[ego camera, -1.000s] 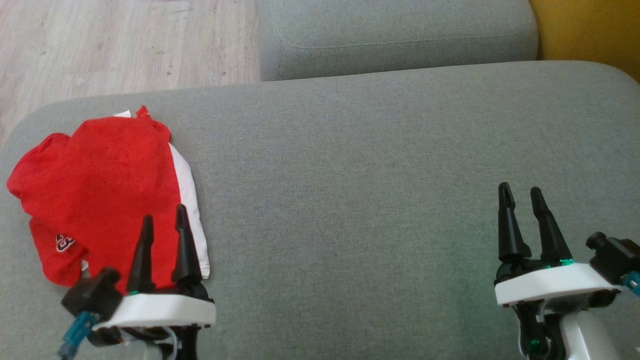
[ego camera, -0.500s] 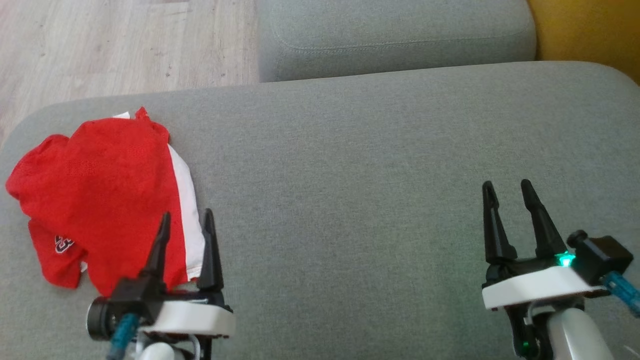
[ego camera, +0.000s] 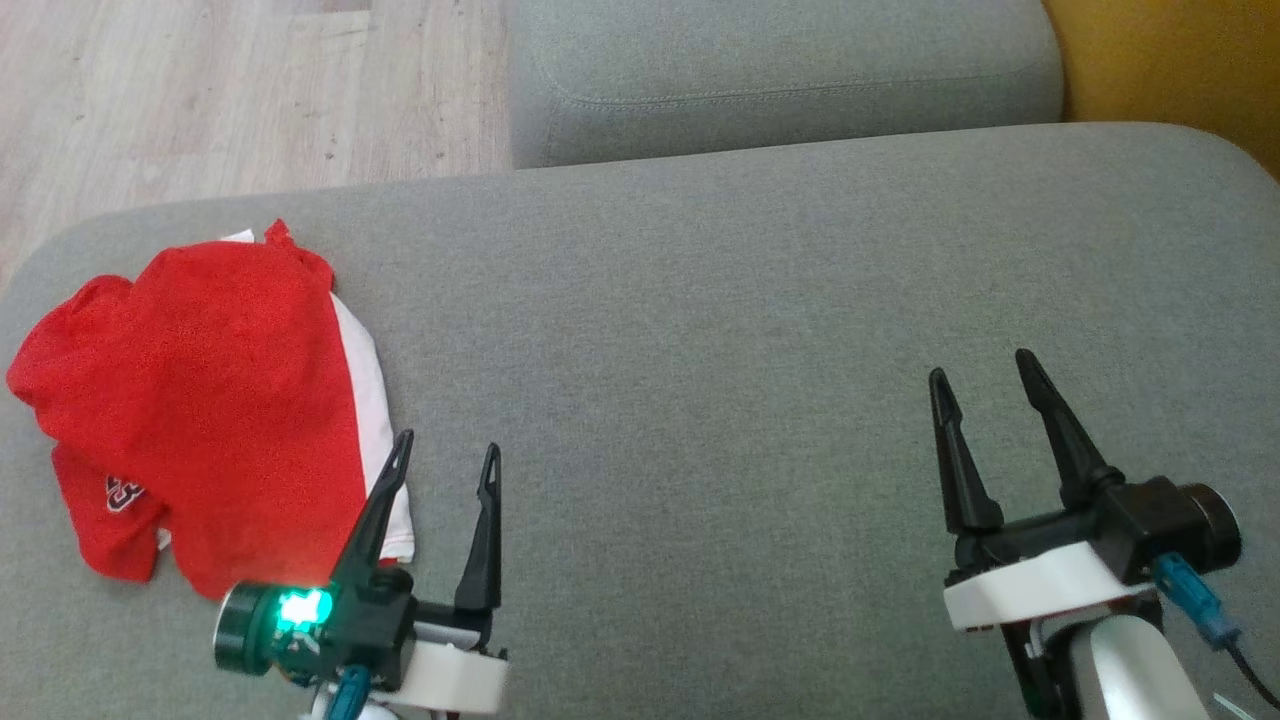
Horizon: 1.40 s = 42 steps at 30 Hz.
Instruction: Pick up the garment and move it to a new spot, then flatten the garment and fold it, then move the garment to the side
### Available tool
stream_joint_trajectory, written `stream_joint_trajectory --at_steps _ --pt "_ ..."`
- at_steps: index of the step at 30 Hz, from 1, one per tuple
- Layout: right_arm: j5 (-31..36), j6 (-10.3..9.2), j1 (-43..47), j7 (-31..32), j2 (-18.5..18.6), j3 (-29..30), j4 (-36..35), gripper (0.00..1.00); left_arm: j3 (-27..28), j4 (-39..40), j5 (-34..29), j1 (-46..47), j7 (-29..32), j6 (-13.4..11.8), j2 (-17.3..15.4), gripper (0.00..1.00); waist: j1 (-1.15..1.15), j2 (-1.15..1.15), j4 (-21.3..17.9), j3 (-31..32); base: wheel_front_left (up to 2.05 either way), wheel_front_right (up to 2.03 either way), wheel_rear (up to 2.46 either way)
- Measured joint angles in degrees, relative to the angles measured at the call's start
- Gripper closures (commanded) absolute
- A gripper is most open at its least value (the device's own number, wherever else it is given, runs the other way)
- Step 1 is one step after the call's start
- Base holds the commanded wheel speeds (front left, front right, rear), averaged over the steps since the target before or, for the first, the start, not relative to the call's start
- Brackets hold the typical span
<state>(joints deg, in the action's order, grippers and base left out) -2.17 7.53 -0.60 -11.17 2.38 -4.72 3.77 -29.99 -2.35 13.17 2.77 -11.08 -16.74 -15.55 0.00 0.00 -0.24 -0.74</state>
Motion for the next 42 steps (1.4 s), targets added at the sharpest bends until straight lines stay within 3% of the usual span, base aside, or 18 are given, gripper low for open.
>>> stream_joint_trajectory --at_steps 2,8,12,20,24,32,42 --pt "1.1 0.0 0.0 -0.2 0.0 -0.1 -0.4 0.0 -0.5 0.1 -0.2 0.1 -0.4 -1.0 0.0 0.0 0.0 0.0 0.0 0.0 0.0 0.0 0.0" --pt "1.3 0.0 0.0 -1.1 0.0 0.2 -0.5 0.0 1.1 3.7 0.8 0.1 -1.3 -0.8 1.5 0.0 0.0 0.0 0.3 -0.3 0.0 0.0 0.0" --pt "-1.1 0.0 0.0 -2.0 0.0 0.2 -0.5 0.0 4.7 4.2 0.9 -1.7 -2.1 1.8 3.3 0.0 0.0 0.0 0.3 -0.3 0.0 0.0 0.0" --pt "-4.3 0.0 0.3 -3.2 0.0 -0.1 0.8 0.0 10.8 0.5 -2.6 -5.1 -3.2 10.7 7.8 0.0 0.0 0.0 0.1 -0.4 0.0 0.0 0.0" --pt "-5.4 0.0 0.3 -3.2 0.0 0.0 1.2 0.0 13.6 -0.3 -4.5 -5.2 -3.4 13.7 9.5 0.0 0.0 0.0 0.0 -0.4 0.0 0.0 0.0" --pt "-6.4 0.0 0.3 -3.2 0.0 0.2 2.2 0.0 17.6 -0.7 -6.7 -5.5 -3.4 17.3 11.4 0.0 0.0 0.0 -0.1 0.2 0.0 0.0 0.0" --pt "-6.9 0.0 0.3 -3.2 0.1 -0.5 2.7 0.0 19.0 -1.2 -7.2 -5.6 -3.4 18.3 12.4 0.0 0.0 0.0 1.9 0.2 0.0 0.0 0.0"
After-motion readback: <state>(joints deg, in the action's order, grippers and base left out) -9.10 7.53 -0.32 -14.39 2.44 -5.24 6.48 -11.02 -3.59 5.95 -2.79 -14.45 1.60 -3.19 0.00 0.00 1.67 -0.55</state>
